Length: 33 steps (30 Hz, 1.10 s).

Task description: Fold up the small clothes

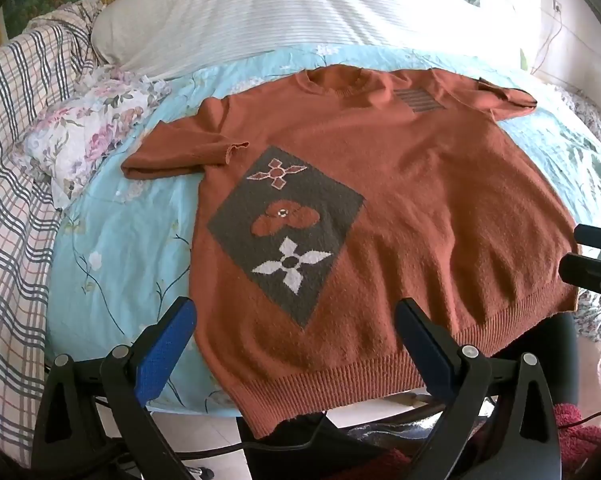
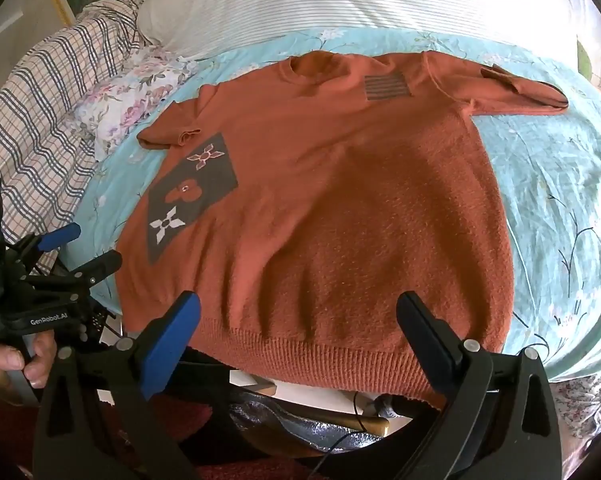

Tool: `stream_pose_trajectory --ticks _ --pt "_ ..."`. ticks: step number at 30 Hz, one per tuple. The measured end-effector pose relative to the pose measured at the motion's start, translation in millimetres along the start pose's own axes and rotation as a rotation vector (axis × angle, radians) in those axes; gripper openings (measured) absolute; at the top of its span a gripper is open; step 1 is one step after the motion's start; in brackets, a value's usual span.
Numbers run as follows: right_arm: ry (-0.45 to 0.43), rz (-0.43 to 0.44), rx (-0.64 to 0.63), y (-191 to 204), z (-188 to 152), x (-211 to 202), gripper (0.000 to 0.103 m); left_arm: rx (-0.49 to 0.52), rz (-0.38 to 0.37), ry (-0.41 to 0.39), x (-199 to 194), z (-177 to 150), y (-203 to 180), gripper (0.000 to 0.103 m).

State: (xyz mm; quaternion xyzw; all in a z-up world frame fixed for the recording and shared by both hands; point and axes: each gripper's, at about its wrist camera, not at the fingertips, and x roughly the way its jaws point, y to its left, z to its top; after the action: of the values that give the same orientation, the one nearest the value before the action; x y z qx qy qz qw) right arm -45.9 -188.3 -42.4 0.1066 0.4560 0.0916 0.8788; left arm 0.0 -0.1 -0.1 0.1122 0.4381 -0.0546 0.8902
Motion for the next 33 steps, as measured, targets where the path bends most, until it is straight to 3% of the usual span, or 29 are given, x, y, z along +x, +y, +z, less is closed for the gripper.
stream_pose_trajectory --ticks 31,33 --pt "-0.03 0.014 -0.003 -9 4 10 0.098 0.007 0.005 0.003 11 -1 -3 0.1" --pt "-0.03 0.015 -0.002 1 4 -4 0.098 0.009 0.007 0.003 12 -1 -4 0.1"
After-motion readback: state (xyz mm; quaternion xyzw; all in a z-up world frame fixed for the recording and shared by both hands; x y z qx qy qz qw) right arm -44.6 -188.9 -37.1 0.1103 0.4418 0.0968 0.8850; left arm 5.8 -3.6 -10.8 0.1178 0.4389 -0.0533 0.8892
